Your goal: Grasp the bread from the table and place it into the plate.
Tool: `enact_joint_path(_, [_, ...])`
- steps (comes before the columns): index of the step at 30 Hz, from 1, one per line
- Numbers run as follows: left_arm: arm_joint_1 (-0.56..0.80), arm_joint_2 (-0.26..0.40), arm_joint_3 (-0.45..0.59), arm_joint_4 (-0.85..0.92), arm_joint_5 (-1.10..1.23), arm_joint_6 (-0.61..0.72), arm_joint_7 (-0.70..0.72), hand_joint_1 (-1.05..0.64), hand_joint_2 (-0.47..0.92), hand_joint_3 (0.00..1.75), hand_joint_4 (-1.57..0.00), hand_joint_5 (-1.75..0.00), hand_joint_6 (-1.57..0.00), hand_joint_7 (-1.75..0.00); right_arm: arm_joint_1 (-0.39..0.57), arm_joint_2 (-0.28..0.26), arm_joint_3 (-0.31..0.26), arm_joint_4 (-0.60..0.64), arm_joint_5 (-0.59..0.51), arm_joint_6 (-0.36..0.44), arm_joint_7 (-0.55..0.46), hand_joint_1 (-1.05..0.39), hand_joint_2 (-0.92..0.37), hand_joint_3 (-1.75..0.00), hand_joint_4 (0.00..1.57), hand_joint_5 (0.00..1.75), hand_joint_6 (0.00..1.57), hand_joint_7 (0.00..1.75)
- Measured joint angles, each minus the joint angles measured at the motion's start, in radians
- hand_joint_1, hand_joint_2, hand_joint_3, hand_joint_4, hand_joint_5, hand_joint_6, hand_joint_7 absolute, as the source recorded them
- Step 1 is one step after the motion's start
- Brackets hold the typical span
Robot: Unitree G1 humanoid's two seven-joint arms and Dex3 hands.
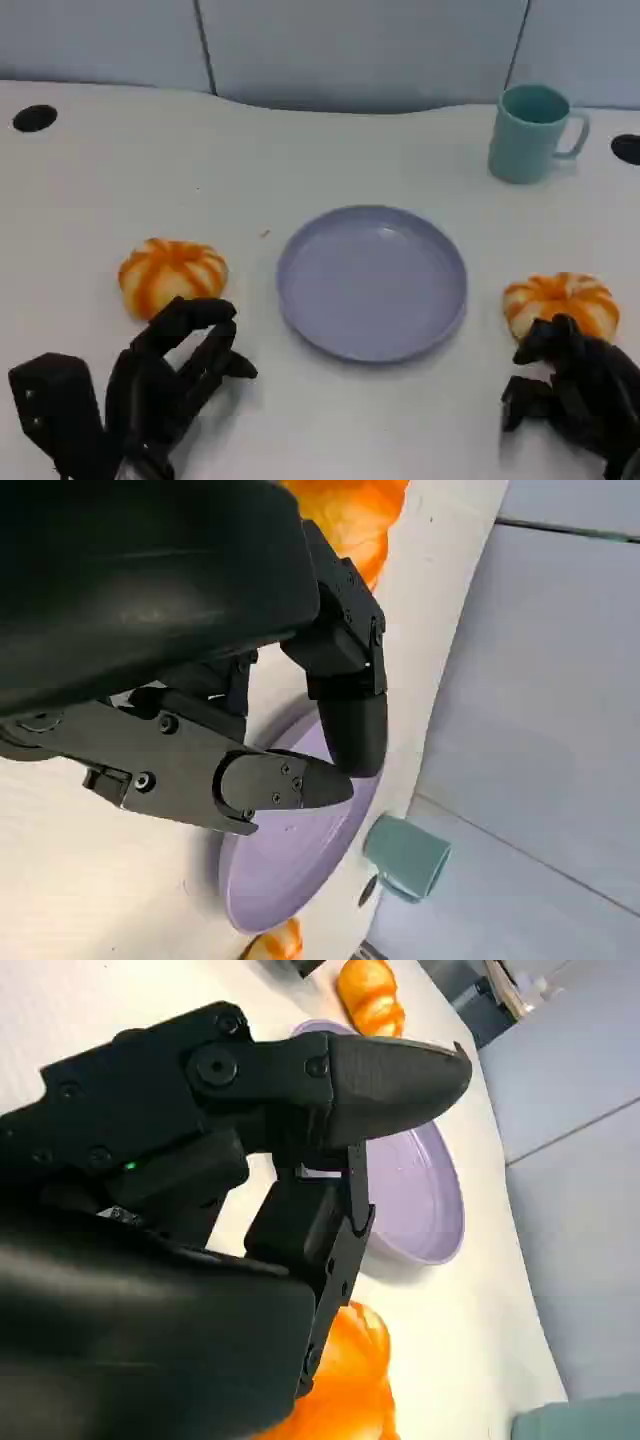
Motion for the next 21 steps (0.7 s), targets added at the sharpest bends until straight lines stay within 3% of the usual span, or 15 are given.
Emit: enact_joint_path(21, [0.0, 0.0, 0.0, 0.0, 0.002, 0.0, 0.0, -0.37, 0.92, 0.31, -0.64, -1.6, -0.56, -1.25, 0.0, 0.0, -0.001, -0.004, 0.0, 0.008, -0.003, -0.42, -0.92, -0.47, 1.32, 1.13, 1.15, 1.08])
